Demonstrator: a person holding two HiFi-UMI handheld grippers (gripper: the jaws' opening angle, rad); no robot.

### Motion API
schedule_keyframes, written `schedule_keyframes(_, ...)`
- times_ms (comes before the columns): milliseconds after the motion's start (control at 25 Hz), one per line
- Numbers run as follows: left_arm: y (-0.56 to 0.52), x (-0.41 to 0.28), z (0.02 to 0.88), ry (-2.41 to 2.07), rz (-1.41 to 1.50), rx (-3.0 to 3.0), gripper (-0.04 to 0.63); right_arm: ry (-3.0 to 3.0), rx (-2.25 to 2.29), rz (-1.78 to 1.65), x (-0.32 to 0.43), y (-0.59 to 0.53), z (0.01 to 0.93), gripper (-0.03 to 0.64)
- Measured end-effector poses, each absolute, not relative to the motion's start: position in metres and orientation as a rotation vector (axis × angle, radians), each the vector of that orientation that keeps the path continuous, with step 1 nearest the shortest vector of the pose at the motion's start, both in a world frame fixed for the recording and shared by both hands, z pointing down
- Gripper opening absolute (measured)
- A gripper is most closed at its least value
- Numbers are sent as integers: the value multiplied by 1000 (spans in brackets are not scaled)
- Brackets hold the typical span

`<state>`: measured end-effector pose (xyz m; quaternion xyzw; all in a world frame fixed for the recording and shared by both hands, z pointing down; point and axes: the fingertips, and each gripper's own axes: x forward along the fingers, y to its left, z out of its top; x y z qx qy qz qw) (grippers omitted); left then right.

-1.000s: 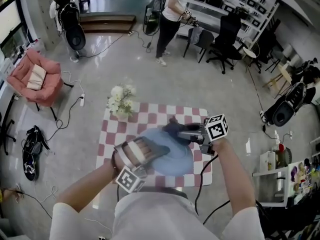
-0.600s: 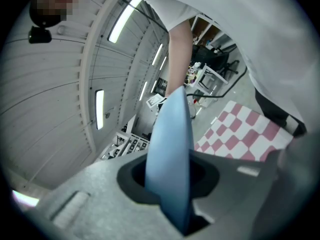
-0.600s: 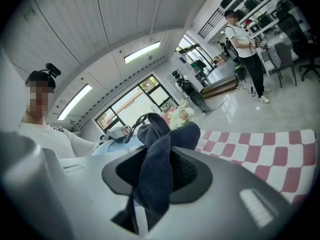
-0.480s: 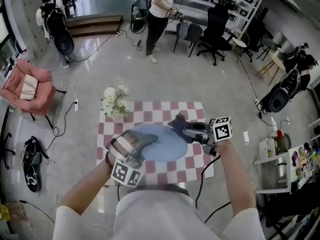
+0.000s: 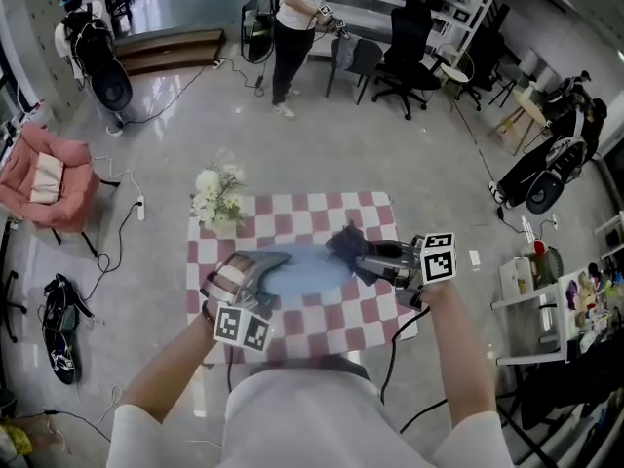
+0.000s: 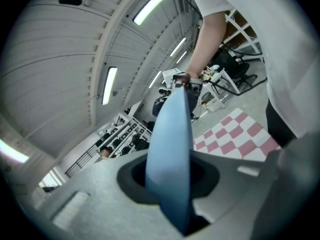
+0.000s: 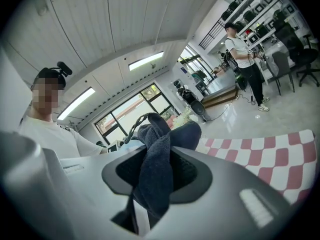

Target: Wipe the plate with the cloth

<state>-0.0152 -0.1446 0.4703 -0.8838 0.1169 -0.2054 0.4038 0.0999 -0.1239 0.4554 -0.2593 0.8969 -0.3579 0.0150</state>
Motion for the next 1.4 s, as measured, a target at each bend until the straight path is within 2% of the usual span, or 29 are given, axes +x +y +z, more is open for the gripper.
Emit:
schedule_keyframes(360, -175, -26, 488, 436, -585, -2659, 75, 2741, -946, -792, 82, -133, 410, 132)
schedule_keyframes(560, -178, -27, 494, 472, -600, -2955, 74, 2716, -1151, -652, 81, -149, 413, 132)
schedule_keyframes(960, -178, -31, 485, 486, -483, -3333, 74, 2571, -1367, -657, 115, -156, 436, 132)
schedule_keyframes(1400, -182, -36, 479, 554, -332, -3428, 74, 2559, -1527, -711, 125, -146, 474, 132)
